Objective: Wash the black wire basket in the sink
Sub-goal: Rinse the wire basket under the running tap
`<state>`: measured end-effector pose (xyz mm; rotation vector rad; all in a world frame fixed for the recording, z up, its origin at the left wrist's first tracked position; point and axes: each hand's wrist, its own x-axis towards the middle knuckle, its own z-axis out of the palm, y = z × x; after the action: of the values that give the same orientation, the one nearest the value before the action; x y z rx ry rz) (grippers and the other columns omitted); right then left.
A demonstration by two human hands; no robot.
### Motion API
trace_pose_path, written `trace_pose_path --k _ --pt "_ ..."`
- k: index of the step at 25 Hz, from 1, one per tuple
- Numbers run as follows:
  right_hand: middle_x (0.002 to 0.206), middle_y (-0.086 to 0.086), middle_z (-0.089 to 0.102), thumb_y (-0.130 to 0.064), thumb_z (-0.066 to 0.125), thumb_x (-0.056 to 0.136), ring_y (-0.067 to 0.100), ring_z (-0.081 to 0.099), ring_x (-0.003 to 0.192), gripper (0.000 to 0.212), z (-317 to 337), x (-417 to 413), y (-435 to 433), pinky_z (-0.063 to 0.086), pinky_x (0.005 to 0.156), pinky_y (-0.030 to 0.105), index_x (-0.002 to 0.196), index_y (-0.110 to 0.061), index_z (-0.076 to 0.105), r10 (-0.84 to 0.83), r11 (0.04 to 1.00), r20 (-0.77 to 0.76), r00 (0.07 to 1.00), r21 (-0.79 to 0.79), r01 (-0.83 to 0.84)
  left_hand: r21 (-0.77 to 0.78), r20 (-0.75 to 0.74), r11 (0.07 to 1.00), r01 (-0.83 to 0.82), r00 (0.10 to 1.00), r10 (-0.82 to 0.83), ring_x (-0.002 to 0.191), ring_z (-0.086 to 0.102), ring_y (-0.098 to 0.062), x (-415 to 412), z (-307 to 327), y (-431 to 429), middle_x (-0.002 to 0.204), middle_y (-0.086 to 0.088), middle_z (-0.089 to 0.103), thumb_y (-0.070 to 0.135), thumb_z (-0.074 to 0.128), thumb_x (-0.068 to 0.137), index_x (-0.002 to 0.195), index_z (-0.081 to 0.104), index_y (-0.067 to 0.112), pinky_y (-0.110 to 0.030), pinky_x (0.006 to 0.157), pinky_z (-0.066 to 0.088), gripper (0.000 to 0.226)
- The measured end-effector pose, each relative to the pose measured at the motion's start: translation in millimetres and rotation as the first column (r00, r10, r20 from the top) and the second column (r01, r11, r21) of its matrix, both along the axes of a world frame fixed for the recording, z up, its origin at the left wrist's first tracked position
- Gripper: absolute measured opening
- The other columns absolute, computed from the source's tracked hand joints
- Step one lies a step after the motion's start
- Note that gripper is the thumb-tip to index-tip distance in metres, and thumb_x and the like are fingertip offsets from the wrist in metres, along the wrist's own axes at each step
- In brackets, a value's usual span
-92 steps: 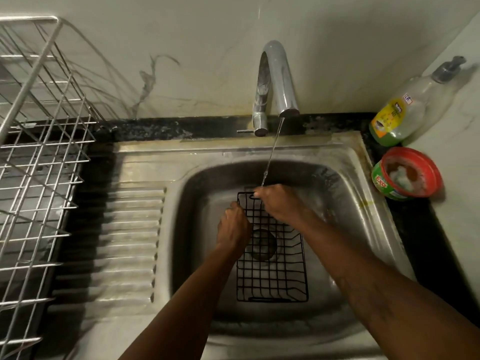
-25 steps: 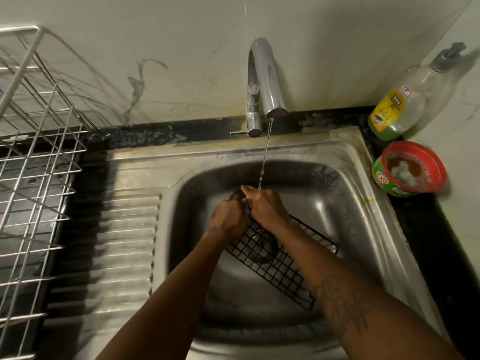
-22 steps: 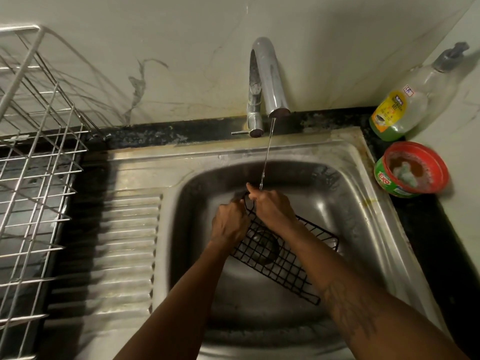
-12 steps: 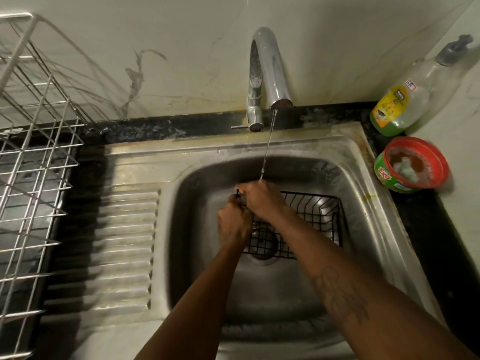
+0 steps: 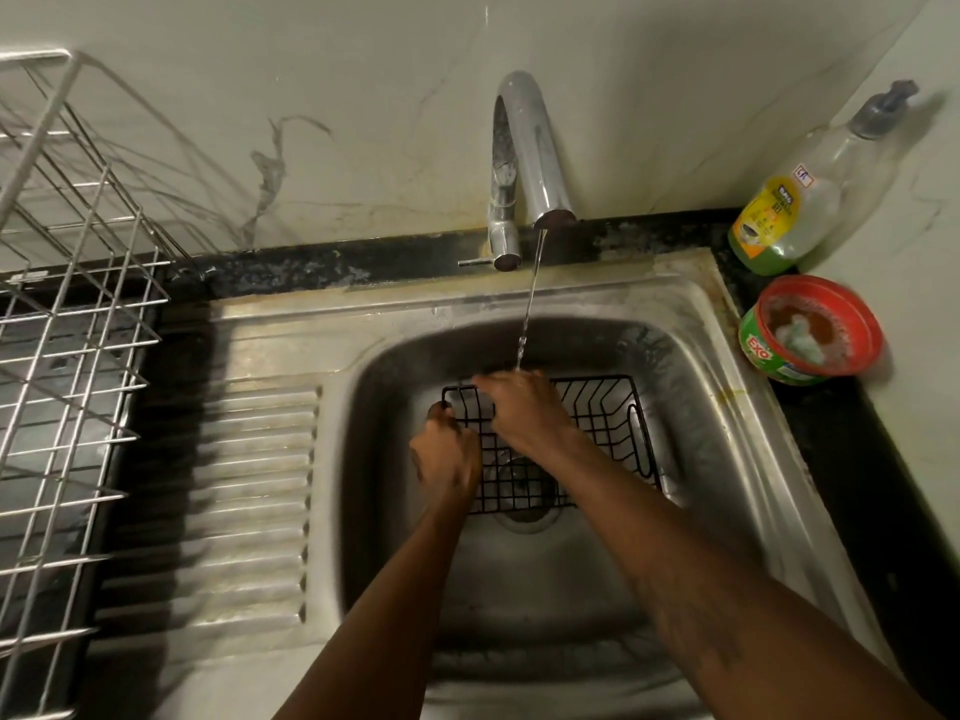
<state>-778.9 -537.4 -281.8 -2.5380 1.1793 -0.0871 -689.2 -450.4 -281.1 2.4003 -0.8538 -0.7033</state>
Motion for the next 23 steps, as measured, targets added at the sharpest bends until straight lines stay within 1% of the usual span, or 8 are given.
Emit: trace_pose_path --k 3,8,12,14,17,19,21,23 --pt "0.120 0.010 0.070 0.001 0.052 0.095 0.024 0.070 0.095 0.053 1.2 7.1 -9.8 0.060 0.083 0.041 0.142 -0.023 0.056 0.094 0.990 0.017 0.995 0.105 -0.095 -0.005 -0.007 1.000 -0.008 1.000 0.008 0.075 0.055 -0.009 6.3 8.3 7.1 0.094 -0.002 0.058 0.010 0.051 0.097 0.113 0.059 0.010 -0.012 0.056 0.031 0.018" --pt "0.130 0.005 0.067 -0.002 0.046 0.098 0.025 0.065 0.113 0.051 -9.6 -80.7 -32.6 0.053 0.100 0.043 0.142 -0.025 0.057 -0.087 0.996 0.047 0.995 0.022 0.087 0.054 0.033 0.997 -0.061 0.998 0.059 0.103 0.063 -0.032 34.1 12.5 19.6 0.102 -0.014 0.065 0.009 0.053 0.095 0.110 0.063 0.004 -0.031 0.084 0.045 0.019" --pt "0.111 0.000 0.071 -0.007 0.060 0.091 0.022 0.062 0.114 0.034 -4.5 -62.1 -22.8 0.015 0.124 0.055 0.121 -0.022 0.069 -0.265 0.956 -0.208 0.942 -0.183 0.229 0.015 -0.017 0.999 -0.028 0.999 0.029 0.073 0.056 -0.006 22.1 12.3 16.2 0.088 0.002 0.055 0.010 0.053 0.098 0.109 0.061 0.008 -0.010 0.054 0.035 0.014" --pt "0.107 0.000 0.071 -0.009 0.060 0.093 0.020 0.061 0.113 0.029 2.7 -29.5 -3.1 0.015 0.123 0.053 0.118 -0.020 0.068 -0.197 0.976 -0.194 0.961 -0.127 0.175 0.006 -0.020 1.000 0.003 1.000 -0.003 0.066 0.050 -0.001 10.4 11.8 12.7 0.089 0.002 0.058 0.012 0.053 0.099 0.112 0.060 0.009 -0.010 0.051 0.032 0.015" --pt "0.126 0.010 0.067 -0.004 0.056 0.096 0.025 0.062 0.117 0.044 8.0 11.6 15.5 0.043 0.110 0.041 0.139 -0.013 0.057 0.029 0.992 0.026 0.999 0.123 -0.032 -0.009 -0.008 0.999 0.043 0.999 -0.043 0.066 0.054 -0.003 0.3 7.1 9.9 0.091 0.000 0.064 0.019 0.050 0.100 0.109 0.059 0.012 -0.010 0.049 0.030 0.015" --pt "0.113 0.015 0.071 -0.005 0.051 0.101 0.023 0.067 0.092 0.039 12.2 19.2 6.8 0.057 0.087 0.035 0.139 -0.016 0.058 0.062 0.968 0.107 0.992 0.236 -0.086 -0.018 0.009 0.998 0.068 0.998 -0.068 0.066 0.053 -0.003 0.2 7.2 11.5 0.092 -0.001 0.064 0.021 0.050 0.101 0.108 0.059 0.010 -0.010 0.045 0.035 0.016" --pt "0.101 0.012 0.072 -0.015 0.045 0.107 0.011 0.059 0.066 0.033 7.6 0.5 -6.2 0.054 0.063 0.027 0.135 -0.020 0.062 0.055 0.966 0.089 0.995 0.246 -0.075 0.020 0.022 0.995 0.100 0.995 -0.101 0.064 0.048 -0.001 5.7 7.4 14.6 0.092 0.000 0.060 0.014 0.047 0.101 0.108 0.059 0.008 -0.007 0.050 0.041 0.014" --pt "0.106 0.006 0.074 -0.022 0.047 0.107 0.002 0.057 0.064 0.033 4.1 -39.6 -16.9 0.044 0.058 0.015 0.137 -0.024 0.061 0.016 0.980 0.087 0.996 0.195 -0.033 0.026 0.014 0.996 0.087 0.996 -0.087 0.068 0.051 -0.002 14.0 5.2 15.2 0.095 -0.003 0.062 0.011 0.048 0.101 0.108 0.060 0.007 -0.010 0.049 0.037 0.015"
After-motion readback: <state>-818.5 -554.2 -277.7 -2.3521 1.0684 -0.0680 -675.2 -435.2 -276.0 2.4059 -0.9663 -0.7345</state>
